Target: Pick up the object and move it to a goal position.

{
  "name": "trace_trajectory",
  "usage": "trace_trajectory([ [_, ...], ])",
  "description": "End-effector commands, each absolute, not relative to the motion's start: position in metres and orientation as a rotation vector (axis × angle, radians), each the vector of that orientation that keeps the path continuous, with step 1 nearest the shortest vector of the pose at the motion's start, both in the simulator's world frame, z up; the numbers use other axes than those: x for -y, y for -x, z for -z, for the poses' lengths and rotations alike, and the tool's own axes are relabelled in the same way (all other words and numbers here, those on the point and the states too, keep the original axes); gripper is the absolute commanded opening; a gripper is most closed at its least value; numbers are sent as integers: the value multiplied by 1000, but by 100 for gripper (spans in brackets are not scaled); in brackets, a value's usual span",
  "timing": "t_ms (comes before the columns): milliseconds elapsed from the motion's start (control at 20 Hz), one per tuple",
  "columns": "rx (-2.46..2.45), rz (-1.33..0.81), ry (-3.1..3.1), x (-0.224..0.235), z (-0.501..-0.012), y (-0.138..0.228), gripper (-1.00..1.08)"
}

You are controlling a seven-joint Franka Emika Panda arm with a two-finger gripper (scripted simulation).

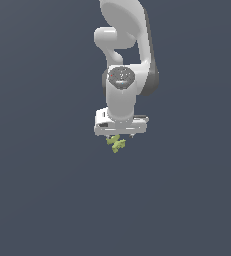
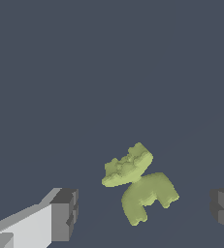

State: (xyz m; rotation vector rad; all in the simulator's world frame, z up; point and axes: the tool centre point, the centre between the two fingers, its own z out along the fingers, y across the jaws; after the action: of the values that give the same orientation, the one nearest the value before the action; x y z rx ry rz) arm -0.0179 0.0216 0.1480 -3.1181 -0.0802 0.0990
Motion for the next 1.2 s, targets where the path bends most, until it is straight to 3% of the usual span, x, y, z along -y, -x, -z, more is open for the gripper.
trace_trajectory([
  [0, 80, -99, 3118, -22, -148, 18, 100],
  [450, 51, -40, 3111, -2, -159, 4, 100],
  [1150, 175, -36, 3113, -2, -149, 10, 100],
])
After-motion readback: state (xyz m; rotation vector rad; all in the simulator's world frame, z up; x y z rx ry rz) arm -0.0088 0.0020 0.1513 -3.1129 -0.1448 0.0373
